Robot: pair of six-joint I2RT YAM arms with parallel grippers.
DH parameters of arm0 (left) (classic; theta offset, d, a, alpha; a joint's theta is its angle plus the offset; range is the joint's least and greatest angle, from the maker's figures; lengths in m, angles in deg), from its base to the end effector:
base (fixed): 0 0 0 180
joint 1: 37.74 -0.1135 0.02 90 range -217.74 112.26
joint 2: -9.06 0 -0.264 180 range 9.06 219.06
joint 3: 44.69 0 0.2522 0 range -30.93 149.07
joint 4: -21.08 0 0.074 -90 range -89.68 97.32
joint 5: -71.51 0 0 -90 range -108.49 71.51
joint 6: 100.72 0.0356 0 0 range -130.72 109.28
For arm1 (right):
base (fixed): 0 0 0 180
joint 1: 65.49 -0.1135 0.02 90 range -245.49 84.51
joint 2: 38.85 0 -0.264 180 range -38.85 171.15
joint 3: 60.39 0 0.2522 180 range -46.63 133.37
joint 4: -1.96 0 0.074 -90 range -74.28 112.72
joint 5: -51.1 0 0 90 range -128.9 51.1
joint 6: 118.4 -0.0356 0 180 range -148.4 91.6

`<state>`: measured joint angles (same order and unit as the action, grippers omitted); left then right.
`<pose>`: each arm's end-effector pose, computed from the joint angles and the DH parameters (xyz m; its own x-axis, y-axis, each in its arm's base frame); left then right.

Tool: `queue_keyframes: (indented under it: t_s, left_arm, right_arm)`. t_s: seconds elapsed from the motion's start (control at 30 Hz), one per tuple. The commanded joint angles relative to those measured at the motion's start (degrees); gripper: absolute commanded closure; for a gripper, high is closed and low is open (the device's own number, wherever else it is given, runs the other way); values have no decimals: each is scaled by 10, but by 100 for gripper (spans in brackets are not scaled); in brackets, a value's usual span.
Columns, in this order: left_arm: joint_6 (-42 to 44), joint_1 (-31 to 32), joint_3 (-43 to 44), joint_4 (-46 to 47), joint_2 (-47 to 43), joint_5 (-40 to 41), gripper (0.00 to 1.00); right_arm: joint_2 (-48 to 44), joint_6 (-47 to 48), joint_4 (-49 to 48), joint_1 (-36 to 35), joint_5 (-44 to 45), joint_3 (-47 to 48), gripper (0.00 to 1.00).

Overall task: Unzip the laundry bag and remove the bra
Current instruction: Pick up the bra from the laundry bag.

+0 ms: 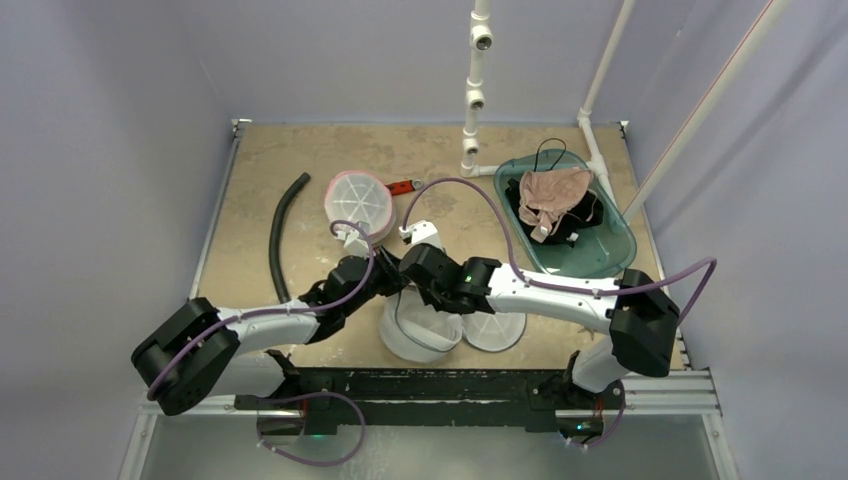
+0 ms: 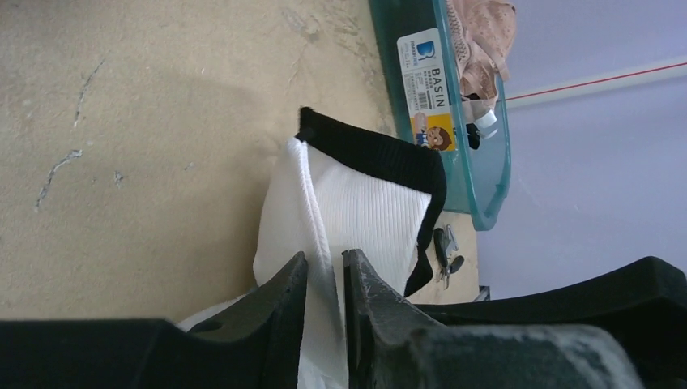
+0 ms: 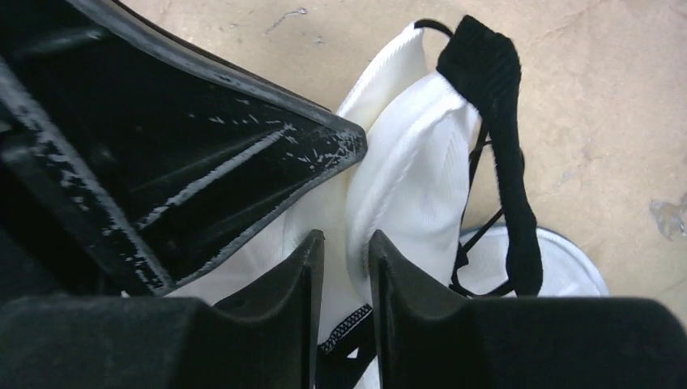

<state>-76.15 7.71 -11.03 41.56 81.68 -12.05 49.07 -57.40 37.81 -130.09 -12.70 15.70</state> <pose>0.1719 -0.1689 0.1722 -0.6686 -0.6090 -0.4267 0.0612 0.5268 -0.8478 0.1551 0.2901 0.2473 -0.6085 -0.2674 -0.7471 -0.4436 0.8953 0.0409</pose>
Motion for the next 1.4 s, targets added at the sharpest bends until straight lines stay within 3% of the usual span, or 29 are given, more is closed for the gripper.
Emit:
queue_keyframes:
  t_s: [0.0,0.37,0.57,0.87,1.07,1.37]
  left_arm:
    - [18,-1,-11,-7,-15,5,75]
    - [20,-1,-17,-15,-32,-10,51]
    - [29,-2,-10,-25,-25,-39,46]
    - [29,-5,-2,-26,10,-68,45]
    - [33,-5,6,-39,-2,-73,45]
    - [36,-6,8,-56,-18,-66,45]
  right_arm:
    - [-9,-12,-35,-3,-34,-7,67]
    - [-49,-19,-79,-3,-82,-54,47]
    - [-84,-19,-115,-3,-100,-92,35]
    - [-129,-20,-158,-2,-117,-138,30]
    - [-110,23,-128,-3,-59,-129,30]
    - [-62,54,-132,-3,-42,-125,35]
